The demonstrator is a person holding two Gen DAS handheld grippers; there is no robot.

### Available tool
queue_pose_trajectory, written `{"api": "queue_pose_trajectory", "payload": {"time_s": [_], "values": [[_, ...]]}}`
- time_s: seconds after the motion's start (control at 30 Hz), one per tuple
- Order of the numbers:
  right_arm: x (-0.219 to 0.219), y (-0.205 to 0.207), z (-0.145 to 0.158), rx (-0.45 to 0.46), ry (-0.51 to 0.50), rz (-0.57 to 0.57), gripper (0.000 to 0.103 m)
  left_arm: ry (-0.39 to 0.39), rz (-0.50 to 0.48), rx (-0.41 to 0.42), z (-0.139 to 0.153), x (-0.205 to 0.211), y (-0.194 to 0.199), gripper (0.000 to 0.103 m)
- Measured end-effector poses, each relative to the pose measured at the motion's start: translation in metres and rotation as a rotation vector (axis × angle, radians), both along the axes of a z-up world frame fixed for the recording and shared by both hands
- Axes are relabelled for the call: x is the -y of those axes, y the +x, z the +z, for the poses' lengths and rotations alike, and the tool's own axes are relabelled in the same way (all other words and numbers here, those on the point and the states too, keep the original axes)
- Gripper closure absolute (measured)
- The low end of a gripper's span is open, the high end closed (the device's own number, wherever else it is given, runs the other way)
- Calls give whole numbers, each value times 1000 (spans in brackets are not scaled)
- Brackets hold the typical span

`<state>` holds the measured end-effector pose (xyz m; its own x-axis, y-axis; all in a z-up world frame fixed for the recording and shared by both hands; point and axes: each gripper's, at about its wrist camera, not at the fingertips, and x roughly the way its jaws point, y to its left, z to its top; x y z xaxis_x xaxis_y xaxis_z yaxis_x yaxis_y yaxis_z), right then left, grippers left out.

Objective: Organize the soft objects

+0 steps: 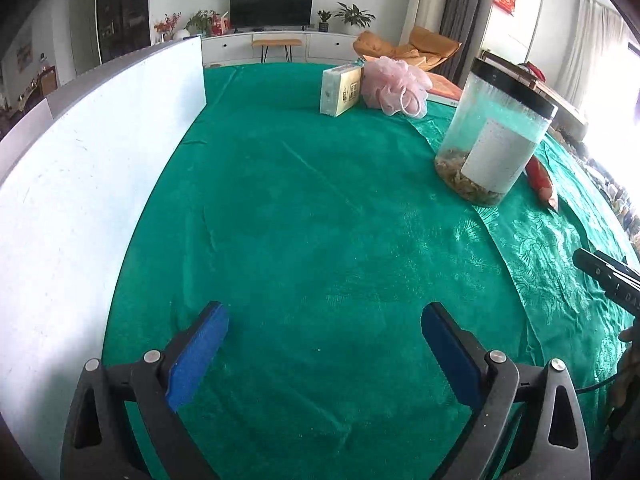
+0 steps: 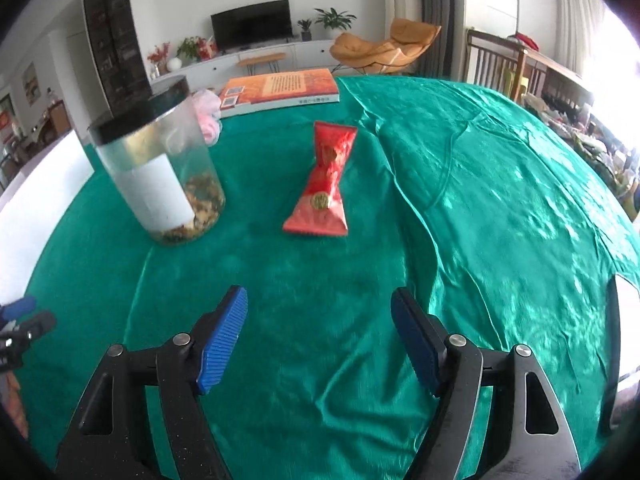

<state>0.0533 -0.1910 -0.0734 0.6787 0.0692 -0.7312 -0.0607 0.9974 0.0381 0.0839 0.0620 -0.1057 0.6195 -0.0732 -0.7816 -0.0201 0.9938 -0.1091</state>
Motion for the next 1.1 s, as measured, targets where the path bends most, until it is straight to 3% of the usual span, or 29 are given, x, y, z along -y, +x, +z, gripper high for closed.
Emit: {"api": "queue_pose_trajectory", "payload": {"time_s": [0.23,0.5,0.63,0.77,0.9,1.0,1.1], "values": [[-2,1,-14,-63,-2,3,23,98,-22,-39,-5,14,7,0],[-6,1,-18,-74,-22,20,18,92,-25,-44,-4,13,9,0],[-7,-1,-18,-74,-19,21,18,85,-27,-78,7,9,31,0],[-7,0,-18,-76,-20,23,17,5,42,1,49,-4,70,0],[-8,-1,-18,-77,-23,25,17,-72,-4,73,97,-4,134,0],[-8,-1,-18,-77,-23,25,17,-73,-80,33,120,10,198,0],[-8,-1,-18,-77,-22,26,16,-24,-129,-62,118,30,252,6]]}}
